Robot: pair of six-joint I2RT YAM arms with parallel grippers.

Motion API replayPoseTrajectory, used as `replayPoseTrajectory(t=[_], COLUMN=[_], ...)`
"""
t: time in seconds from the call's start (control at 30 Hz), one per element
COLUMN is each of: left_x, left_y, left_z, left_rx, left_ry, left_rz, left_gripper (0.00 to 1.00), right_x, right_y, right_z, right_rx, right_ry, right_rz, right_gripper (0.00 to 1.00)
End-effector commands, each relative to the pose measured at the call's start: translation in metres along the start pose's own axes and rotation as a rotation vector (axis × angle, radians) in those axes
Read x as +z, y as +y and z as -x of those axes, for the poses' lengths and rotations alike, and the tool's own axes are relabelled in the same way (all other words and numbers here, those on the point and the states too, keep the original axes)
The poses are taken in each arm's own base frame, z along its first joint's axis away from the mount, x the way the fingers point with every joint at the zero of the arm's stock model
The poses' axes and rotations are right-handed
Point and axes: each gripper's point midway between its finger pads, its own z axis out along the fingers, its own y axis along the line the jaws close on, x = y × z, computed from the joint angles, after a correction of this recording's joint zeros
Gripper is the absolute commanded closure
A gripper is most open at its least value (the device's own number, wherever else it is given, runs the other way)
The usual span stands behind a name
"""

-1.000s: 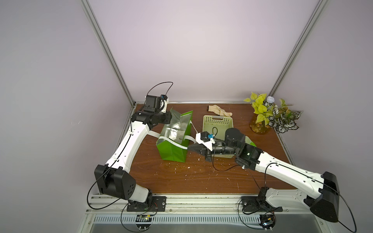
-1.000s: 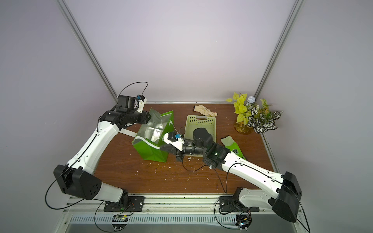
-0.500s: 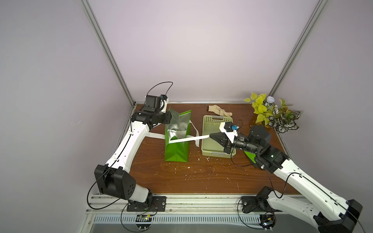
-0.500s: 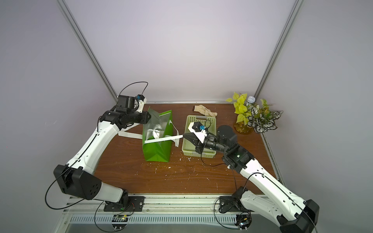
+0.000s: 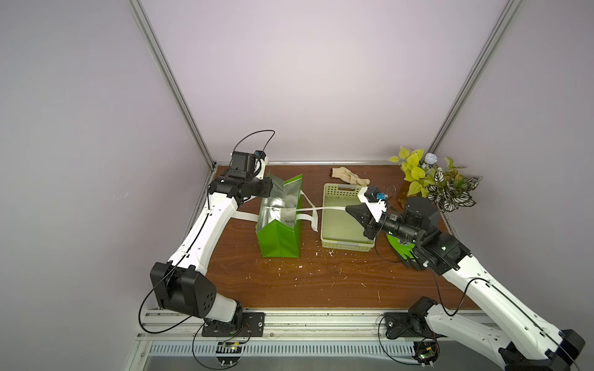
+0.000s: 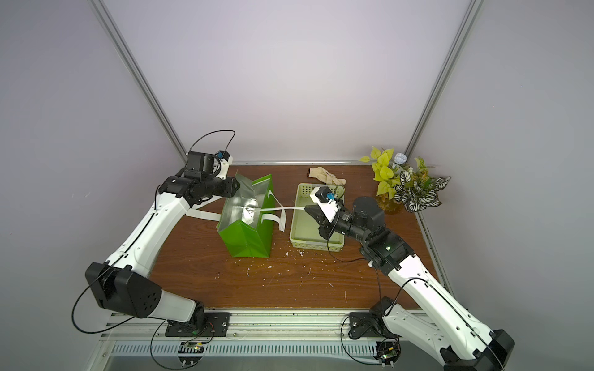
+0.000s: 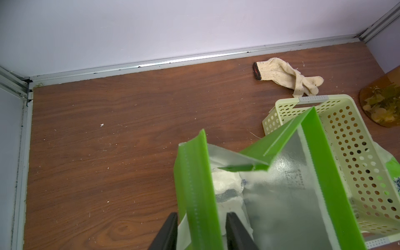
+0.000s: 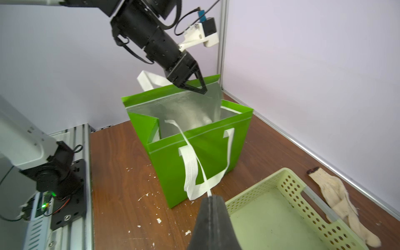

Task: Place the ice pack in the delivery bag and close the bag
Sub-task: Tear off the adhesive seal from the delivery bag, then place the adhesive seal at the center of the board.

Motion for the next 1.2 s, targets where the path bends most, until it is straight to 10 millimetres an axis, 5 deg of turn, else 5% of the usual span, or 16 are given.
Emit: replayPoseTrajectory(t=[0.0, 0.17, 0.33, 0.67, 1.0, 1.1, 1.17], left_x=[-0.002, -0.011, -0.034, -0.061, -0.062, -0.063, -0.065], left_y=[0.008, 0.003, 0.000, 0.002, 0.003, 0.002, 0.002], left_z=[-0.002, 0.005, 0.020, 0.025, 0.023, 0.023, 0.024], left_rx=[-0.002, -0.001, -0.004, -0.012, -0.012, -0.010, -0.012], left_ry=[0.004, -0.024, -0.089, -0.153, -0.154, -0.156, -0.161], left_rz=[0.019, -0.009, -0.019, 0.004, 0.008, 0.007, 0.006], left_gripper=[0.55, 0.42, 0.16, 0.10, 0.10, 0.09, 0.08], right_x=[-0.018, -0.032, -0.068, -0.145, -0.122, -0.119, -0.114], right_y=[-0.019, -0.057, -0.109, -0.183, -0.172, -0.173, -0.170], right_z=[0.019, 0.006, -0.017, -0.090, -0.183, -0.183, -0.174], right_rx=[-0.017, 0.006, 0.073, 0.179, 0.357, 0.368, 0.377], right_ry=[-0.025, 0.067, 0.195, 0.411, 0.466, 0.463, 0.425], right_rz=[-0.106, -0.290, -0.574, -1.056, -0.995, -0.987, -0.949], right_gripper=[1.00, 1.00, 1.00, 1.00, 1.00, 1.00, 0.79])
